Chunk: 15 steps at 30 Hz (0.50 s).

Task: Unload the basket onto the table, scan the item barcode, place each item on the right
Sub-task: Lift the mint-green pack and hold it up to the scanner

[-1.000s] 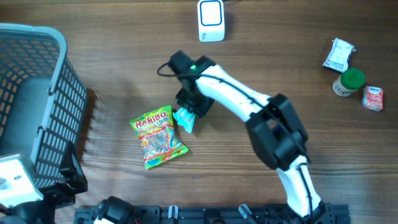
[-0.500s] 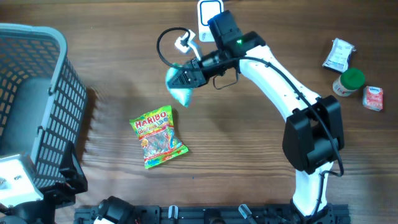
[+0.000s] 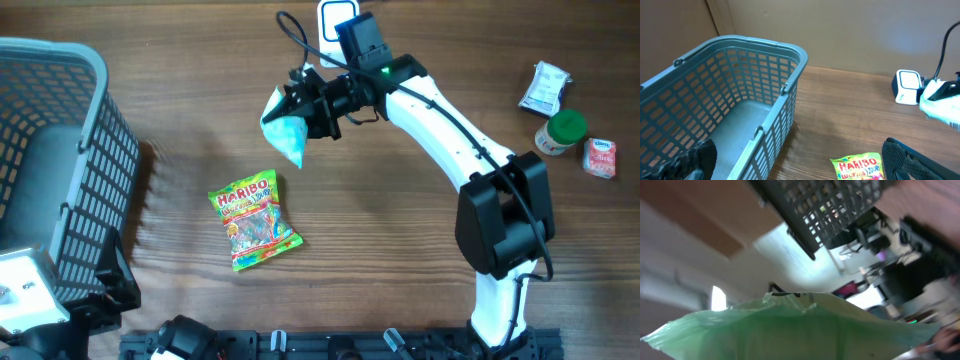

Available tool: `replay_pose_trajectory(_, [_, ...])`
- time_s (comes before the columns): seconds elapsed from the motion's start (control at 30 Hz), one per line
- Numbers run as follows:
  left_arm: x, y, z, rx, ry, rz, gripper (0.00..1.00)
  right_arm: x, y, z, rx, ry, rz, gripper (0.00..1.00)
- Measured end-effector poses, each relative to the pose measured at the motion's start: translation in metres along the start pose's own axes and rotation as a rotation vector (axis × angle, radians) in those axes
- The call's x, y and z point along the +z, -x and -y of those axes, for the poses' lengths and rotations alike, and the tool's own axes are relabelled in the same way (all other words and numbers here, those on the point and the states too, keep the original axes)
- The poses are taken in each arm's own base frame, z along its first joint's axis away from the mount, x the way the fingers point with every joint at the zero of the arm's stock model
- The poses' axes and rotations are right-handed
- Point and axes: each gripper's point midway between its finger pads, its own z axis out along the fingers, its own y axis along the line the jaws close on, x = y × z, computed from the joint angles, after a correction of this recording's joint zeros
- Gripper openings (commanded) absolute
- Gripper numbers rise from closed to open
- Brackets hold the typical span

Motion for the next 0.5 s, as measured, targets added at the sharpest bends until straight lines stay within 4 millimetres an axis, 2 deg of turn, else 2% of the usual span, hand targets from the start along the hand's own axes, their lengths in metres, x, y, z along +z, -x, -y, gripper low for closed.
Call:
replay_pose_trajectory(0.13, [0.0, 0.0, 0.0, 0.0, 0.0, 0.0, 1.0, -0.013, 0.014, 0.001, 0.326, 0.01, 0.079, 0.04])
replay_pose_trajectory(0.23, [0.0, 0.0, 0.0, 0.0, 0.0, 0.0, 1.0, -0.03, 0.021, 0.001, 0.477, 0.042, 0.11, 0.04])
replay_pose_trajectory(0.3, [0.0, 0.0, 0.0, 0.0, 0.0, 0.0, 1.0, -0.035, 0.024, 0.003, 0.51, 0.052, 0.117, 0.04])
replay_pose_trajectory(0.33, [0.0, 0.0, 0.0, 0.0, 0.0, 0.0, 1.0, -0.035, 0.026, 0.003, 0.495, 0.051, 0.12, 0.04])
replay_pose_trajectory(0.43, [0.0, 0.0, 0.0, 0.0, 0.0, 0.0, 1.0, -0.036, 0.051, 0.0, 0.236, 0.027, 0.249, 0.04])
replay_pose_trajectory(0.5, [0.0, 0.0, 0.0, 0.0, 0.001, -0.001, 1.0, -0.042, 0.07, 0.007, 0.13, -0.015, 0.374, 0.04])
